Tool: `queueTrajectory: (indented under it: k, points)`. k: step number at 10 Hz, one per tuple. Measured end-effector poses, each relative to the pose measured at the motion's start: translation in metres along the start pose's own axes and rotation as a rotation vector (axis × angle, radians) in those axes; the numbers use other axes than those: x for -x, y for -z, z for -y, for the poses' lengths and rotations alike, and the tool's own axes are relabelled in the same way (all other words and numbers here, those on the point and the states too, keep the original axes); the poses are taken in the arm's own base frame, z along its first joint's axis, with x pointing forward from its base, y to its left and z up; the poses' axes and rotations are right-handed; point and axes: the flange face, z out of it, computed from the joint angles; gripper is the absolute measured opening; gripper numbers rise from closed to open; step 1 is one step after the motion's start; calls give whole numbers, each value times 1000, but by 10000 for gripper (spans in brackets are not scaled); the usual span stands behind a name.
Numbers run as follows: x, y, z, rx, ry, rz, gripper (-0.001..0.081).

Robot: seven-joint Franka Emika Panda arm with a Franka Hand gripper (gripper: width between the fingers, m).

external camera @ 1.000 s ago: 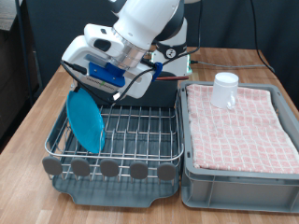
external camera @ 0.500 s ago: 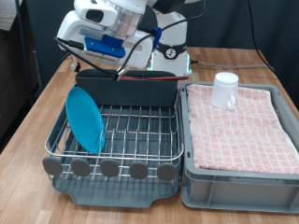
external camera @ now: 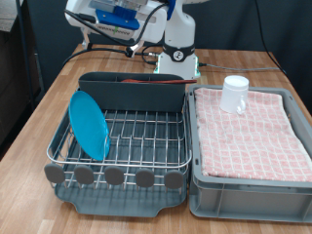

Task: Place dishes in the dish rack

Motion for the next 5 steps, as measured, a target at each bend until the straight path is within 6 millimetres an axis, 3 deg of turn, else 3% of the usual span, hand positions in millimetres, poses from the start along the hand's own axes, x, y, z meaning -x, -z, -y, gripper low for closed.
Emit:
queueTrajectory:
  k: [3,5]
  points:
    - [11,34,41,-33,84,-9,802]
    - [16,44,63,-41,106,-9,802]
